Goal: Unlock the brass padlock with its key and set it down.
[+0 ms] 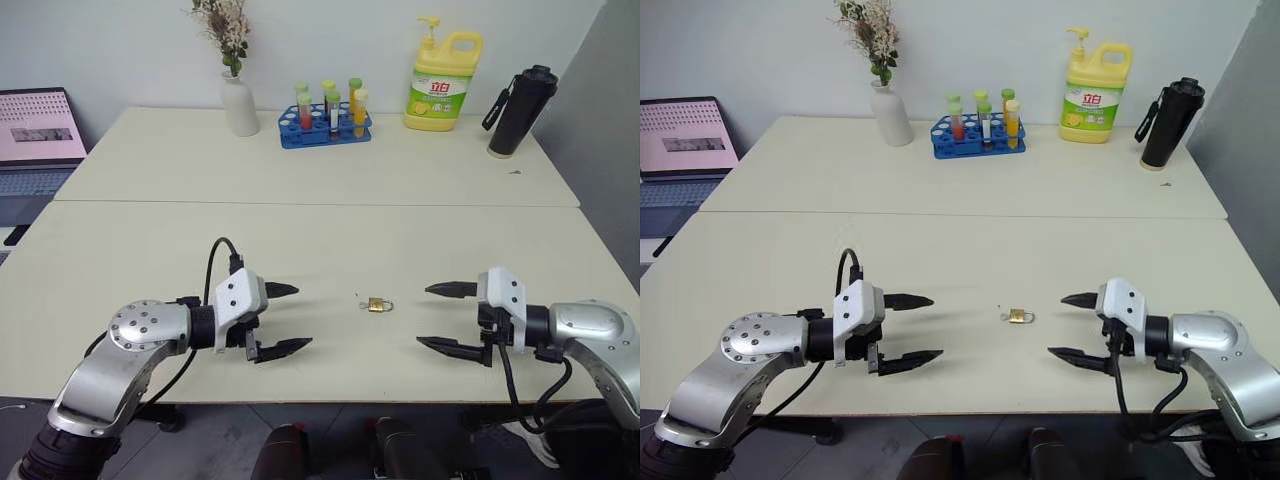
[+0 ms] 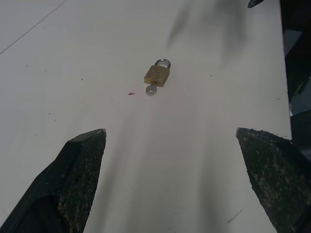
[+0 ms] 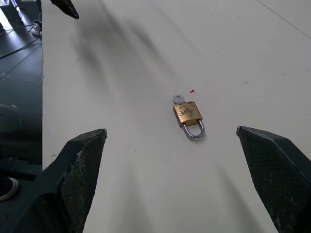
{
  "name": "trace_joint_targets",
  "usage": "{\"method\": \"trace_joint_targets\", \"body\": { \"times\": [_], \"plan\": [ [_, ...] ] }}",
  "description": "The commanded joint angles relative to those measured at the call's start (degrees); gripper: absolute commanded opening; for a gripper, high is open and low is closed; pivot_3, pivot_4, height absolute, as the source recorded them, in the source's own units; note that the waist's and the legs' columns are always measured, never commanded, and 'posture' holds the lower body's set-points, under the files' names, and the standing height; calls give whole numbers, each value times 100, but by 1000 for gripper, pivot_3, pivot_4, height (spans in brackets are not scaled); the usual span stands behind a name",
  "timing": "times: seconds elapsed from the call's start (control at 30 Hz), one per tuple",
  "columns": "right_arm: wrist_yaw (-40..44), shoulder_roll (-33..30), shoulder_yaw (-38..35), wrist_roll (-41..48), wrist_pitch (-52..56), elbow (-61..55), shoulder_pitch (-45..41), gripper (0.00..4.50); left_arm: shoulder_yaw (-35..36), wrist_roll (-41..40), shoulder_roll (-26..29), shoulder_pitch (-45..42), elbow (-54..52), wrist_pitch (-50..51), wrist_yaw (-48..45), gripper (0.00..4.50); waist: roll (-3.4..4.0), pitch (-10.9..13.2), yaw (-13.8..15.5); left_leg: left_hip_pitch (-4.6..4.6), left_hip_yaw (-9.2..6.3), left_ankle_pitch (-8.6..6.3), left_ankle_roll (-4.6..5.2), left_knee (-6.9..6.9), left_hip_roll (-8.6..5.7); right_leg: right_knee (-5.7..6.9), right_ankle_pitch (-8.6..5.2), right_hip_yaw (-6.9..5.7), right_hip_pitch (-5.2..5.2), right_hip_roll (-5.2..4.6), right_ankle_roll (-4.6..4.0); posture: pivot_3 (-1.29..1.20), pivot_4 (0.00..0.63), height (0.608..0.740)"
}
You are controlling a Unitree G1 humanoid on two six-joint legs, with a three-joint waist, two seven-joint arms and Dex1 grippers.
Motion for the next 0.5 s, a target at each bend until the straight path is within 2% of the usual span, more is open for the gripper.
{"method": "trace_joint_targets", "body": {
  "times": [0.03,0.33,0.5],
  "plan": [
    [59,8,-5,-124,-223,-35,56,4500,-9,-1,61,-77,-242,-14,1,4490,0,0,1,0,0,0,0,0,0,0,0,1,0,0,0,0,150,740],
    [89,23,118,-350,-463,82,-26,4500,-153,294,156,-97,-247,-139,49,4490,0,0,0,1,1,0,0,0,-2,1,0,1,0,4,0,0,150,740],
    [209,61,361,-470,-465,253,-436,4500,-170,466,188,-116,-108,-367,-34,4490,0,0,-3,2,1,0,0,0,0,1,0,1,0,7,0,0,150,740]
  ]
}}
